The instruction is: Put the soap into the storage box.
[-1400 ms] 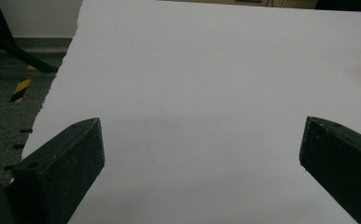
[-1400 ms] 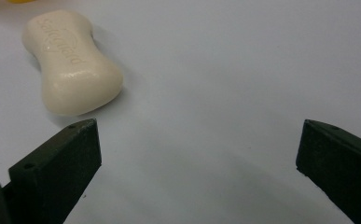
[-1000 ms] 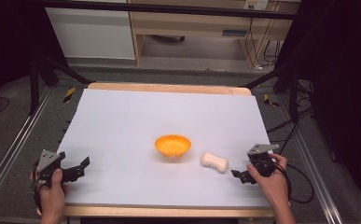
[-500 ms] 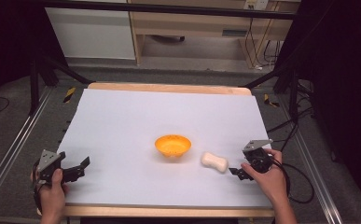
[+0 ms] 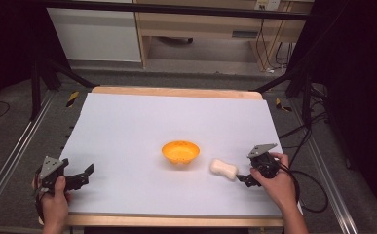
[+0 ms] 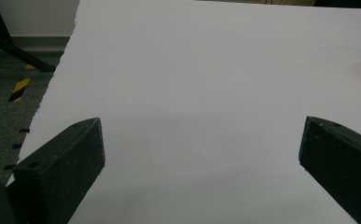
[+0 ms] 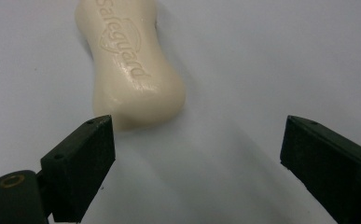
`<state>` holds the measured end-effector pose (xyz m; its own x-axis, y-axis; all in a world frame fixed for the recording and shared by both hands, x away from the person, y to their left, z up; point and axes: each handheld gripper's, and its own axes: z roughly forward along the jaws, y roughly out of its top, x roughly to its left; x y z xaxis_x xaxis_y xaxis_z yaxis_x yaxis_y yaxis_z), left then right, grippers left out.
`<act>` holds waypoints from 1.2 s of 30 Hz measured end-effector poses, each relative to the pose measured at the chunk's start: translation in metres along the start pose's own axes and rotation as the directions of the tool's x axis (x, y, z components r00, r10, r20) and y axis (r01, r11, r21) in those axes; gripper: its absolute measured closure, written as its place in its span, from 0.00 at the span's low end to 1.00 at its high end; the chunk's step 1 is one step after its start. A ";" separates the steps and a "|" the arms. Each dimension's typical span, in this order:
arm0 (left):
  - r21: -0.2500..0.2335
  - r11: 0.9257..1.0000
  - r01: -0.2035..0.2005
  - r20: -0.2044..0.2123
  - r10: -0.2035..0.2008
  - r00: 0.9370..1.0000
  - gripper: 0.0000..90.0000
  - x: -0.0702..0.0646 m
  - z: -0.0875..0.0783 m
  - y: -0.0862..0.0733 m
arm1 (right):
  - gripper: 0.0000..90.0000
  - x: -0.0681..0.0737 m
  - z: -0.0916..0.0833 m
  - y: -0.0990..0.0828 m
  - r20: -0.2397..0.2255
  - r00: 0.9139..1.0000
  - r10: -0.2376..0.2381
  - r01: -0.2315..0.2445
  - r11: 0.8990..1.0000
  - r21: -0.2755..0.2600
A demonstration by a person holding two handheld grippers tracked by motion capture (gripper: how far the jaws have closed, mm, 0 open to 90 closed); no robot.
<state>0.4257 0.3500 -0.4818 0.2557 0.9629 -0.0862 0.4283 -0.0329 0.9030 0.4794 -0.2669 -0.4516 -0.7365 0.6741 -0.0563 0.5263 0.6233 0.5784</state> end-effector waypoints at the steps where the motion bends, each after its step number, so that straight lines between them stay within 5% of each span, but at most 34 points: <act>1: 0.002 1.000 -0.001 0.001 0.001 1.000 0.00 0.000 0.000 0.000 | 0.12 0.000 0.000 0.002 -0.005 1.000 -0.001 0.001 1.000 0.004; 30: 0.003 1.000 -0.001 0.001 0.001 1.000 0.00 0.000 0.000 0.000 | 0.17 0.013 0.019 0.046 -0.118 0.991 -0.064 0.075 0.993 0.088; 34: 0.001 1.000 0.000 0.002 0.000 1.000 0.00 0.000 0.000 0.000 | 0.21 0.016 0.024 0.050 -0.138 0.987 -0.082 0.096 0.990 0.101; 36: 0.002 1.000 0.000 0.002 0.000 1.000 0.00 0.000 0.000 0.000 | 0.31 0.018 0.027 0.054 -0.135 0.987 -0.085 0.101 0.989 0.113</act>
<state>0.4258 0.3502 -0.4819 0.2572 0.9624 -0.0870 0.4297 -0.0332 0.9023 0.5063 -0.2107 -0.4434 -0.8292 0.5589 0.0052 0.4940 0.7286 0.4744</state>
